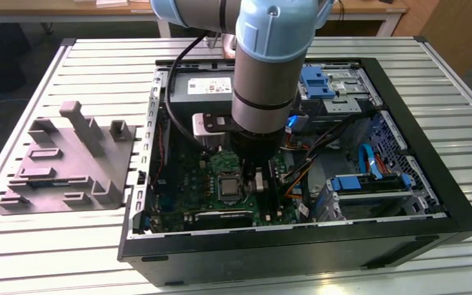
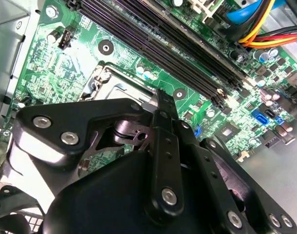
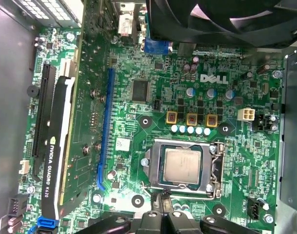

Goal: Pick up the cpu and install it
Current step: 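Install the first cpu locking lever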

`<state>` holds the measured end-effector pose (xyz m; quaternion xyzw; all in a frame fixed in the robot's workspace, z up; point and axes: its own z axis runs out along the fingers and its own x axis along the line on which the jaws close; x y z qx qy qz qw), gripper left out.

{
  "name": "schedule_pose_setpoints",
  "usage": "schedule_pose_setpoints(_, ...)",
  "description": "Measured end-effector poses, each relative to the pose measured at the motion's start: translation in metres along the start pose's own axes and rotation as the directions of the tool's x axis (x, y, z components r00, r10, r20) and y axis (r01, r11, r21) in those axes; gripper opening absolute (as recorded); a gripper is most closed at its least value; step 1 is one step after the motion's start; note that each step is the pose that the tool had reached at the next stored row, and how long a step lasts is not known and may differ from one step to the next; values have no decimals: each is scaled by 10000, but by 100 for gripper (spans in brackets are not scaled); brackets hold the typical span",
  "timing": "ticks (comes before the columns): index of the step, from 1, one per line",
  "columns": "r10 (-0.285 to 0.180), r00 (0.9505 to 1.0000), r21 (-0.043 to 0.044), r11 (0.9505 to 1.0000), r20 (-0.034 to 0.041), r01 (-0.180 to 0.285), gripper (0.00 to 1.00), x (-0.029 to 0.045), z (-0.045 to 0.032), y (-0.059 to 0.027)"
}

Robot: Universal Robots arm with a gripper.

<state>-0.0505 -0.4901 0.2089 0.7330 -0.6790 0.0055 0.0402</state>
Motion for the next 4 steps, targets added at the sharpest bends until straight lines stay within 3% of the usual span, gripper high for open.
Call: schedule_pose_setpoints(4,0,10000,0,10000,-1,0,11,0,-1,0)
